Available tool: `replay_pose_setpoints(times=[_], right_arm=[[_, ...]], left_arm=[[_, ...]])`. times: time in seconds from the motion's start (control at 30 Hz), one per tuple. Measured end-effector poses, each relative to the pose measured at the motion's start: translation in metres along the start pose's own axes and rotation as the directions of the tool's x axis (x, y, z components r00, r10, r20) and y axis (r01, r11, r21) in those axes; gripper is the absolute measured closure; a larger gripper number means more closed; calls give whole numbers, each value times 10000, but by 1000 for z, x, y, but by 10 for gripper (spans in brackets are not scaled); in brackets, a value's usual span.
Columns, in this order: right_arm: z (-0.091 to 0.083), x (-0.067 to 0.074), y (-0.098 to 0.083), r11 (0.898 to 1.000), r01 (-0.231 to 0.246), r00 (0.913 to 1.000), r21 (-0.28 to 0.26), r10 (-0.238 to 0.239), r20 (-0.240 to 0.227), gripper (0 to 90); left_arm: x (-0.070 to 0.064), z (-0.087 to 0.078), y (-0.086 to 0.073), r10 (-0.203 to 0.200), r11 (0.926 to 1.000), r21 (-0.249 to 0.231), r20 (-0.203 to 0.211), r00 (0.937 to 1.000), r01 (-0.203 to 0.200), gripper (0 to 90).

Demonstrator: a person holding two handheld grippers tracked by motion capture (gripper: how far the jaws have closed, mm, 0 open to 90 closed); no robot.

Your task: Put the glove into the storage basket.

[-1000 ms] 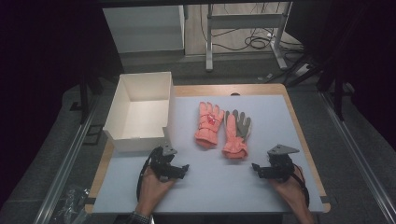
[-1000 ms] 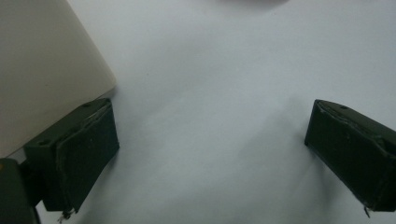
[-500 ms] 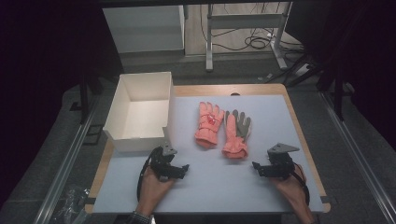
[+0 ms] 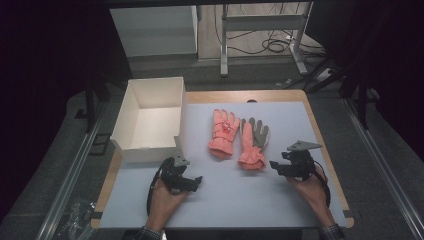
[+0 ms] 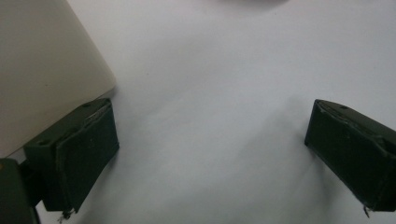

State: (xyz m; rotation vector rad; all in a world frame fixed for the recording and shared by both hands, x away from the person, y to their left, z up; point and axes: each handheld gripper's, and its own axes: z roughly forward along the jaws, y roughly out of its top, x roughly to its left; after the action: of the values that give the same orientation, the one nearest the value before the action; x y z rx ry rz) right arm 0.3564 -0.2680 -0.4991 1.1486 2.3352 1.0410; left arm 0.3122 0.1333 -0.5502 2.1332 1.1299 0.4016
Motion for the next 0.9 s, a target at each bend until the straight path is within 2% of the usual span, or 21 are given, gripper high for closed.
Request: replay_pose_setpoints(times=[0.03,0.17,0.27,0.37,0.4,0.57,0.67,0.87,0.9], right_arm=[[0,0,0,10000,0,10000,0,0,0,391],[3,-2,10,10000,20,9996,60,-18,-279,488],[7,-1,24,9998,200,9991,54,-198,-363,542],[9,-1,31,9998,220,9990,1,-220,-401,564],[14,0,39,9999,169,9987,-21,-169,-490,582],[22,2,53,9997,246,9986,-47,-248,-475,588],[33,2,65,9990,432,9988,-86,-433,-234,587],[52,-2,75,9992,378,9993,130,-377,-39,511],[63,-5,76,9989,336,9994,322,-336,0,492]], left_arm=[[0,0,0,0,10000,0,0,10000,0,25],[0,0,0,11,10000,1,13,10000,-11,25],[0,0,0,14,10000,0,14,10000,-14,25],[0,0,0,38,10000,24,13,10000,-39,25],[0,0,0,4,10000,1,-1,10000,-4,25],[0,0,0,6,10000,1,11,10000,-6,25],[0,0,0,29,10000,22,1,10000,-29,26],[0,0,0,33,10000,23,0,10000,-33,25],[0,0,0,11,10000,3,0,10000,-11,25]])
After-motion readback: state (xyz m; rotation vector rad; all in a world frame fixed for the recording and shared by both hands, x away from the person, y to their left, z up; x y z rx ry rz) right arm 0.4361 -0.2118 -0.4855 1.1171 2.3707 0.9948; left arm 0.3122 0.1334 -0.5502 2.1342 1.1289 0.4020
